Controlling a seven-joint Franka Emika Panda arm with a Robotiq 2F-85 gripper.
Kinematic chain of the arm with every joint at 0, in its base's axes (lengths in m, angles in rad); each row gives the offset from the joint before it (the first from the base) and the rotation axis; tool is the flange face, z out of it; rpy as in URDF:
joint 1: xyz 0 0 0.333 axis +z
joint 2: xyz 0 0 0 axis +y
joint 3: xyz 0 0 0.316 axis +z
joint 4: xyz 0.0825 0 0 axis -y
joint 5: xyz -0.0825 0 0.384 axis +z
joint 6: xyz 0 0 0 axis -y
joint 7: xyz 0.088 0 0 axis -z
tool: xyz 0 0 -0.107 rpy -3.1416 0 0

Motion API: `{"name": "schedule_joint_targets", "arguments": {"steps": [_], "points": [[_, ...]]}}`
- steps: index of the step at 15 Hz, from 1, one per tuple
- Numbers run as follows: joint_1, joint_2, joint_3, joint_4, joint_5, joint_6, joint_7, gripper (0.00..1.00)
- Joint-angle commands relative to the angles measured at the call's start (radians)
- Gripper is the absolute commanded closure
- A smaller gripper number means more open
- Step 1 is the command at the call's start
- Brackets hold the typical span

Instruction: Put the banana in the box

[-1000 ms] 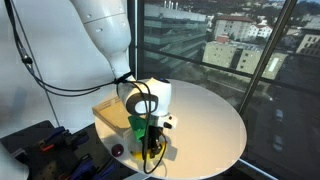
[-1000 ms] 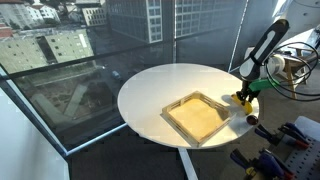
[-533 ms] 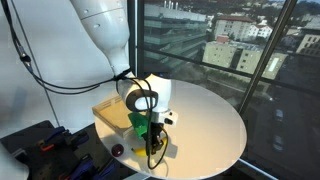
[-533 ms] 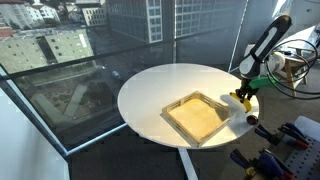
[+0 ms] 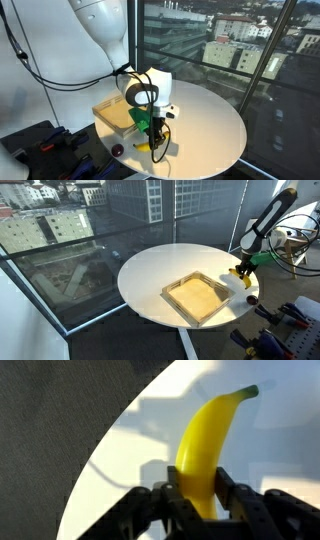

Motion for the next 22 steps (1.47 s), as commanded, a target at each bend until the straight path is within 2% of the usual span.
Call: {"name": "schedule_joint_targets", "arguments": {"steps": [1,7,22], "points": [[-0.017,-0.066,0.013,-0.032,0.013,-0.03,-0.045,0.84],[-0.024,-0.107,0.031,-0.039,0.023,-0.081,-0.087,0.84],[-0.002,-0.223,0.013,-0.046,0.001,-0.198,-0.094,0.84]]}}
